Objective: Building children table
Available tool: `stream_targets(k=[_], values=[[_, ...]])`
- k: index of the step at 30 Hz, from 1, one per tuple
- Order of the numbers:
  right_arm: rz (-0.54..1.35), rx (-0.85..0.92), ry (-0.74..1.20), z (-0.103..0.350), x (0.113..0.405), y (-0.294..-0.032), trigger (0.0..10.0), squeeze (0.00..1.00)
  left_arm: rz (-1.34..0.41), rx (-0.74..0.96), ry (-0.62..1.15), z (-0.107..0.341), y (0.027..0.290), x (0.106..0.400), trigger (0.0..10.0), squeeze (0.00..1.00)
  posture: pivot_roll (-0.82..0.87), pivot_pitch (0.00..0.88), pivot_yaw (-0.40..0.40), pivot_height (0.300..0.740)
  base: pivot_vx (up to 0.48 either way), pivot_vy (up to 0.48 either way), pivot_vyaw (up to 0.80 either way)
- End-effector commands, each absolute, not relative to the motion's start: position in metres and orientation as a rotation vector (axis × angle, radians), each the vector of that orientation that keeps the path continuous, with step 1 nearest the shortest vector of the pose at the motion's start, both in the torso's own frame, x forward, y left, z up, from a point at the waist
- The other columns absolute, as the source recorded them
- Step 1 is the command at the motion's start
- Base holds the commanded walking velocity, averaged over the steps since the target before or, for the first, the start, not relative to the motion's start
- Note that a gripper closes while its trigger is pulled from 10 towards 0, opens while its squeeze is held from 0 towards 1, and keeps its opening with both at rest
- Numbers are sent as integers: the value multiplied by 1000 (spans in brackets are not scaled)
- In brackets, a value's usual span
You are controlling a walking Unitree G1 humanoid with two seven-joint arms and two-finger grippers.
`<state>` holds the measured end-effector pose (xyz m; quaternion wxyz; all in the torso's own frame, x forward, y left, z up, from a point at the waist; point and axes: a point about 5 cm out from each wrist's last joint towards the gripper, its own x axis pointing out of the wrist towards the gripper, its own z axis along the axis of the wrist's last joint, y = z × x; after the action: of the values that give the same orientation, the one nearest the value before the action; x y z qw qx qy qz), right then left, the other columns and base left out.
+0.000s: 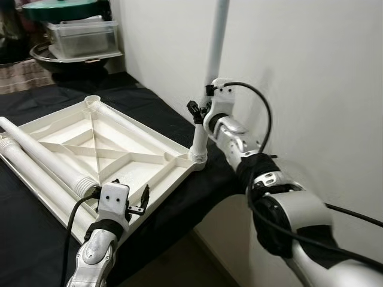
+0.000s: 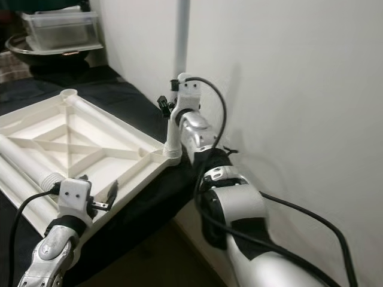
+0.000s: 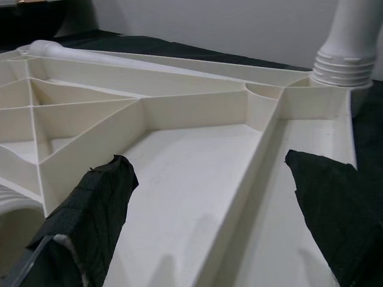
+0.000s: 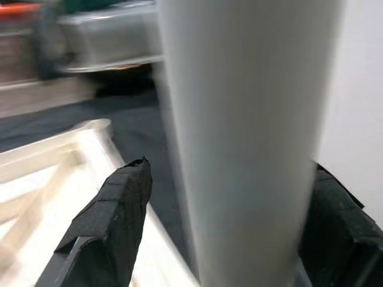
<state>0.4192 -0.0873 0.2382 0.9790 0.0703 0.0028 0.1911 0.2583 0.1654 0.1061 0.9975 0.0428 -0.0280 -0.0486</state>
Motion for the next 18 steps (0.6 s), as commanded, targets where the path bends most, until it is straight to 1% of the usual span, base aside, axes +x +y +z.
stream_targets(k=[1,2,3,4,5,7,9,18], values=[[476,139,-3,231,416,-88,10000,0,-120,82,-61,107,164,257,10000,0,67,0,-98,740,0,0,0],[476,139,-3,231,416,-88,10000,0,-120,82,-61,107,164,257,10000,0,67,0,-98,740,0,0,0],[565,124,-10,225,413,-88,10000,0,-114,86,-61,107,167,256,10000,0,76,0,-99,740,0,0,0],[565,124,-10,225,413,-88,10000,0,-114,86,-61,107,167,256,10000,0,76,0,-99,740,0,0,0],[637,104,-6,219,410,-89,10000,0,-108,91,-61,108,170,256,10000,0,76,0,-99,740,0,0,0],[637,104,-6,219,410,-89,10000,0,-108,91,-61,108,170,256,10000,0,76,0,-99,740,0,0,0],[763,42,44,202,403,-91,10000,0,-99,97,-65,110,174,256,10000,0,95,0,-108,740,0,0,0],[834,-16,85,192,399,-91,10000,0,-98,93,-70,111,174,253,10000,0,108,0,-119,740,0,0,0]])
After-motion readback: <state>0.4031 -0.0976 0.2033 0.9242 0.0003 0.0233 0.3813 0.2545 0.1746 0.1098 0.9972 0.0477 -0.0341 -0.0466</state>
